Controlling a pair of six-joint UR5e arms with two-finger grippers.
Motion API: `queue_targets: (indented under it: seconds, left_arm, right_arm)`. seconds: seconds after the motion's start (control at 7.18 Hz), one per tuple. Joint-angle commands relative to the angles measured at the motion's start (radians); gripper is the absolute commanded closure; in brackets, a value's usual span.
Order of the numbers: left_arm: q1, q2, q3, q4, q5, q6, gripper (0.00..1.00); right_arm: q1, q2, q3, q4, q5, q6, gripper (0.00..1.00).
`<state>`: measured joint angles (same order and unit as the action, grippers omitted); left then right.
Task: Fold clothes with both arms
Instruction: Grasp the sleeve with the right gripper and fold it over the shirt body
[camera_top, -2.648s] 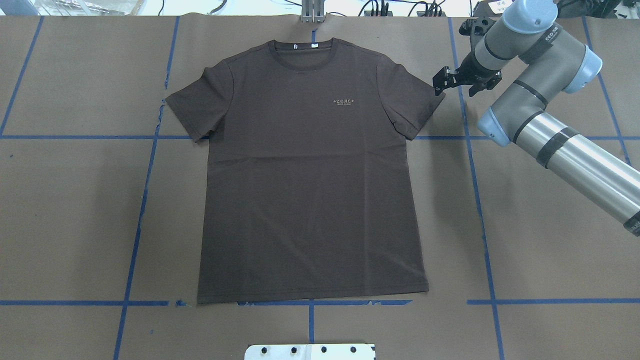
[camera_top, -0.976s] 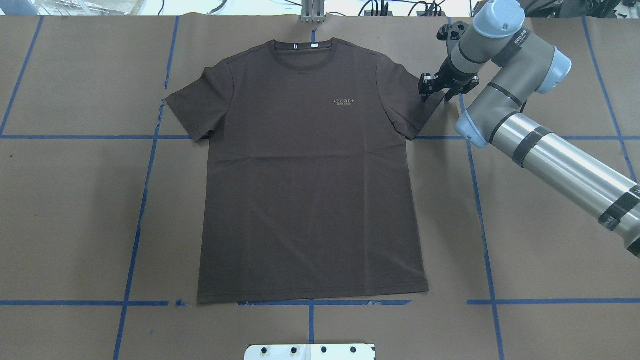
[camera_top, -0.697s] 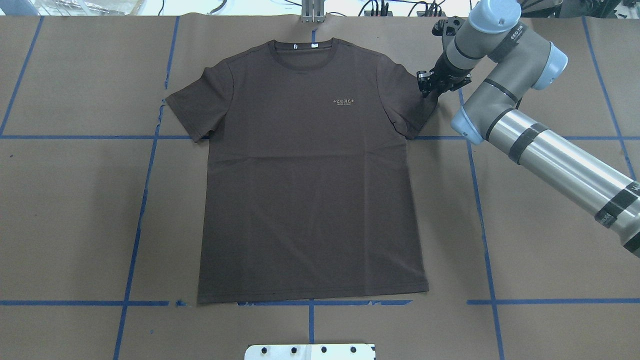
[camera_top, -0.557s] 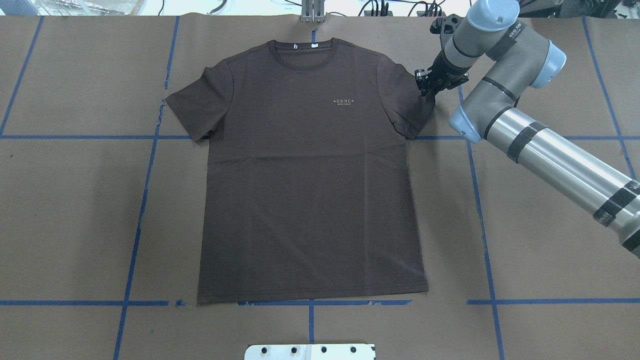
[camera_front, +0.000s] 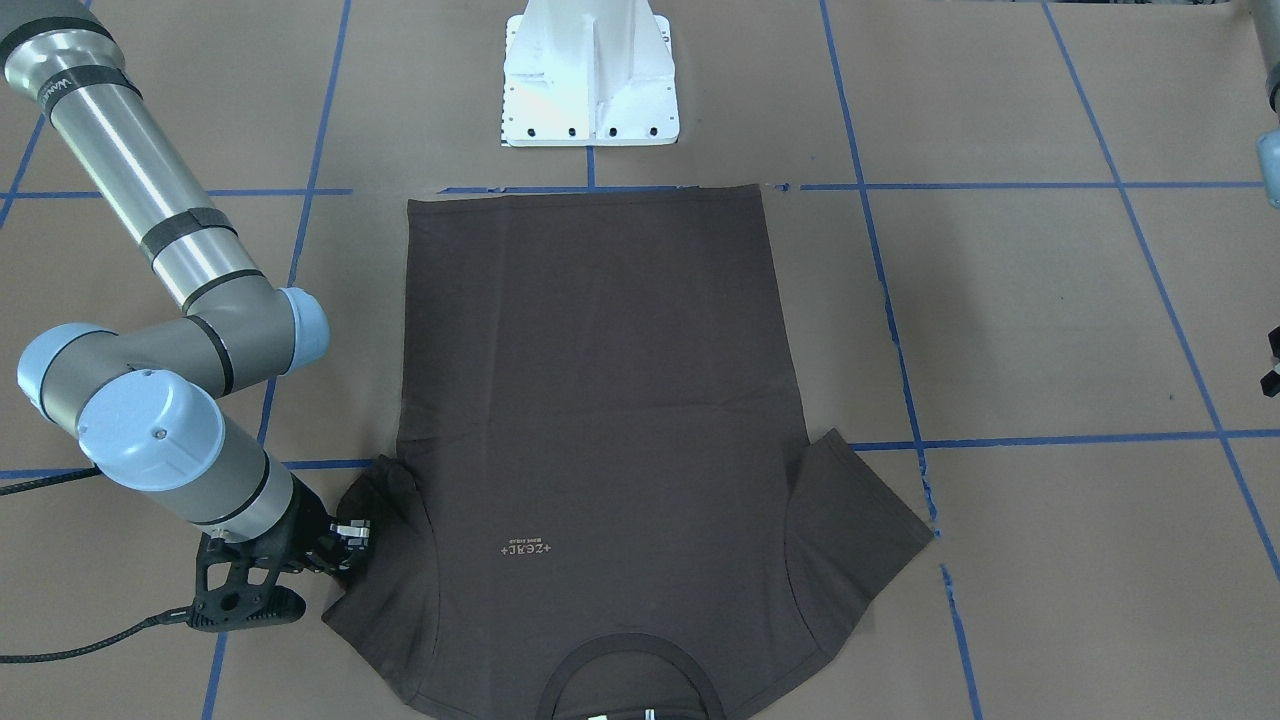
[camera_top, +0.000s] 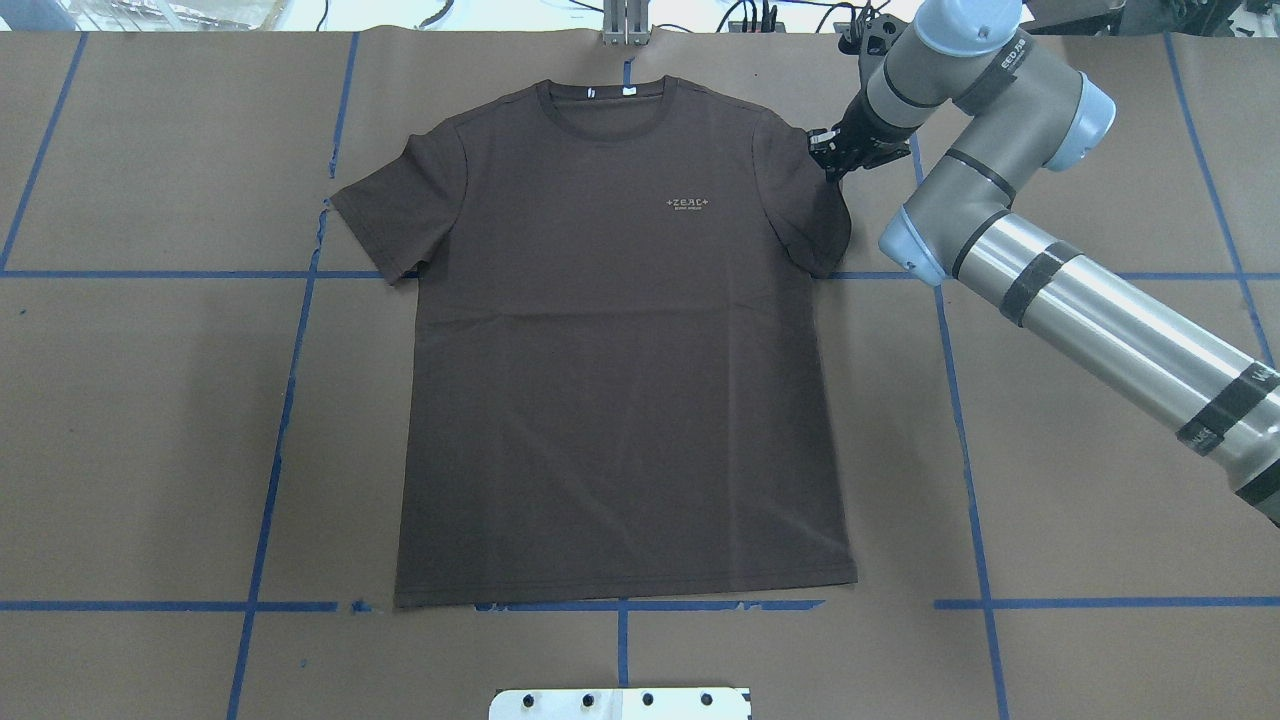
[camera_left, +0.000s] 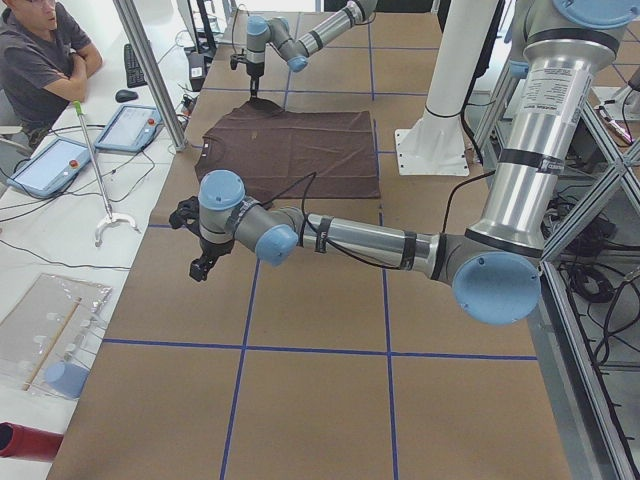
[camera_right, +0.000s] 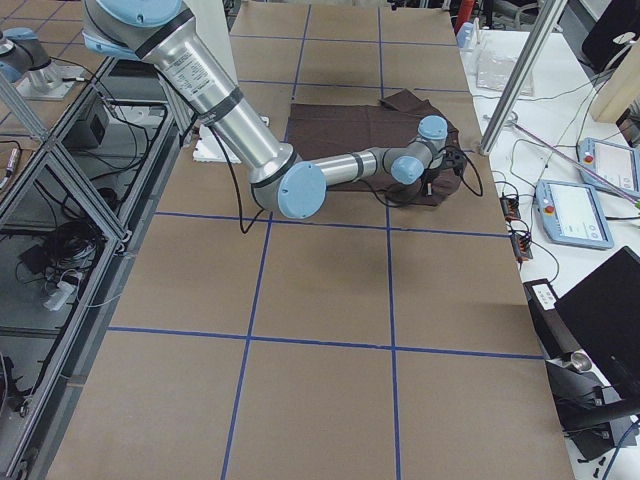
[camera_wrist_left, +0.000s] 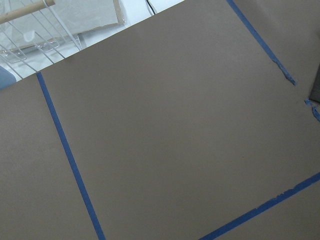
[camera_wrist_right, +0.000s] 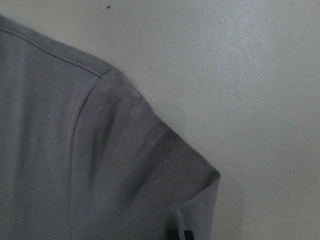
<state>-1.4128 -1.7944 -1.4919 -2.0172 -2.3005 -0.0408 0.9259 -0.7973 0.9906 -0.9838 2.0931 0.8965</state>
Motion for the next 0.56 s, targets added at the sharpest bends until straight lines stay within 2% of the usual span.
queue_targets:
  seconds: [0.0,0.14,0.42]
  left_arm:
    - [0.000,0.000,-0.001,0.000,0.000,-0.005,0.00]
    - [0.000,0.000,-0.002,0.000,0.000,-0.007,0.00]
    - [0.000,0.003,-0.002,0.000,0.000,-0.005,0.00]
  right_arm:
    - [-0.007,0.024,0.048,0.004,-0.002,0.051,1.00]
    - [-0.025,0.056,0.048,0.004,-0.017,0.070,1.00]
    - [-0.070,0.108,0.042,0.008,-0.114,0.071,1.00]
